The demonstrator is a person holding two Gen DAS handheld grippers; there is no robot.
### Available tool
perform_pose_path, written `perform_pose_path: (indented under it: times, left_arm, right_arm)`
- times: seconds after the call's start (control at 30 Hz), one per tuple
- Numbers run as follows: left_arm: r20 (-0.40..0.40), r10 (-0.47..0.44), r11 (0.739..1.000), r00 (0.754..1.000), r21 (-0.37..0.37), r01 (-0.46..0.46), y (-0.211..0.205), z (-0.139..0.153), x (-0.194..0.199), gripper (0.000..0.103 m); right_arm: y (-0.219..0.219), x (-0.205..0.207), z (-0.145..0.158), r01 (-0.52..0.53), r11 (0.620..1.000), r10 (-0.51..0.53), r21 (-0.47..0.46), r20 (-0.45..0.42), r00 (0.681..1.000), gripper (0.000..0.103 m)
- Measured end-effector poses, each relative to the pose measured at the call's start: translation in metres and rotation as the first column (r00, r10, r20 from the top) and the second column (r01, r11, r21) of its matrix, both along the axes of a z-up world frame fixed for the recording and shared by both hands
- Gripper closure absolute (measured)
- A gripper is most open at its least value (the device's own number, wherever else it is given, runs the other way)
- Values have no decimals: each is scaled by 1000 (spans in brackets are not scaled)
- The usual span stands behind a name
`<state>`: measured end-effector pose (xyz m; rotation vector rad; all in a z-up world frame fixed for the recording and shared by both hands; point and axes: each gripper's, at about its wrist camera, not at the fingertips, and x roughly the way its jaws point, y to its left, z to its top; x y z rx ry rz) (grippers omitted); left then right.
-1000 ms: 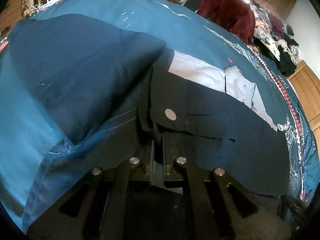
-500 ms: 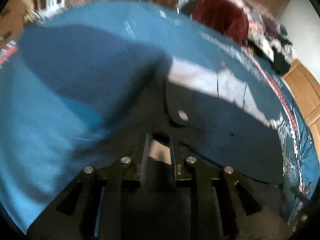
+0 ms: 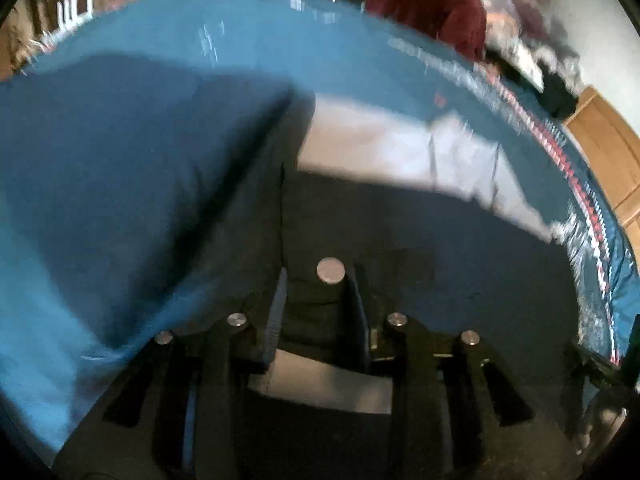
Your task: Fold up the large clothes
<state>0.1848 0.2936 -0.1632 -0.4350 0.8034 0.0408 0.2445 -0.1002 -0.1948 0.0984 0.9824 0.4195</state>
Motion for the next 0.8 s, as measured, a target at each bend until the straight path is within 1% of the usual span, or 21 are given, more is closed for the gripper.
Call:
perform_pose_path:
  times: [0.03, 0.07, 0.13, 0.2, 0.23, 0.27, 0.3, 0.33, 0.37, 0.4, 0.47, 0.5, 0.57, 0.6, 0.63, 0.67, 0.7, 0.73, 0.77, 0.8]
  left_arm:
    - [31, -7, 1000, 1000, 8, 7, -3, 9, -2, 72]
    - [67, -35, 999, 997, 22, 33, -12, 19, 1, 71]
    - [81, -104, 994, 991, 31, 102, -30, 27, 14, 70]
    - [79, -183, 982, 980, 51, 179, -52, 27, 34, 70]
    - [60, -210, 977, 976, 54, 207, -59, 22, 44, 70]
    - [2, -213, 973, 977, 96, 212, -66, 10, 59, 69]
    - [-57, -192, 968, 980, 155, 199, -69, -2, 68, 69]
    - [-121, -170, 960, 978, 204, 192, -69, -17, 77, 69]
    - [-171, -164, 953, 971, 227, 201, -64, -37, 84, 69]
    - [-138, -176, 952, 975, 227, 204, -62, -40, 83, 68]
    - [-132, -182, 950, 974, 231, 208, -61, -33, 84, 68]
    - [-113, -188, 952, 976, 224, 209, -61, -27, 82, 69]
    - [-55, -191, 967, 980, 159, 198, -50, -19, 73, 66]
    - [-39, -176, 971, 984, 155, 180, -47, -19, 69, 64]
    - [-45, -139, 975, 989, 170, 145, -40, -25, 68, 55]
    - [-77, -122, 978, 990, 159, 133, -34, -35, 71, 53]
    - [-84, -126, 982, 988, 129, 136, -32, -42, 71, 53]
    - [-83, -126, 983, 989, 120, 135, -31, -41, 71, 53]
    - [-89, -126, 983, 988, 123, 137, -32, -37, 72, 53]
    - [-87, -136, 984, 987, 103, 145, -30, -31, 70, 53]
  right_arm:
    - [3, -4, 6, -3, 1000, 3, 20, 16, 1000, 63]
    - [7, -7, 7, -5, 999, 5, 37, 17, 1000, 63]
    - [18, -9, 2, -17, 999, 17, 49, 5, 1000, 63]
    - [35, -13, -11, -41, 999, 42, 35, -17, 999, 63]
    - [37, -13, -14, -45, 999, 45, 30, -23, 999, 63]
    - [39, -13, -21, -43, 999, 43, 25, -32, 999, 65]
    - [37, -14, -26, -32, 999, 33, 28, -33, 999, 67]
    - [35, -12, -31, -20, 999, 22, 49, -42, 999, 69]
    - [31, -8, -35, -12, 998, 15, 69, -50, 999, 71]
    - [28, -7, -37, -3, 996, 8, 91, -55, 998, 71]
    - [28, -5, -38, -7, 996, 12, 85, -53, 999, 70]
    - [30, -6, -38, -20, 997, 23, 73, -45, 999, 68]
    - [31, -9, -38, -34, 997, 36, 73, -29, 999, 64]
    - [30, -9, -39, -36, 996, 38, 76, -25, 999, 63]
    - [29, -10, -39, -35, 996, 37, 83, -21, 999, 62]
    - [29, -10, -40, -33, 995, 35, 90, -17, 999, 62]
    - [29, -10, -41, -33, 995, 35, 99, -13, 999, 62]
    - [30, -11, -41, -32, 995, 33, 94, -10, 999, 62]
    - [32, -9, -40, -30, 996, 31, 84, -9, 999, 61]
    - [35, -11, -36, -20, 998, 21, 58, -7, 1000, 61]
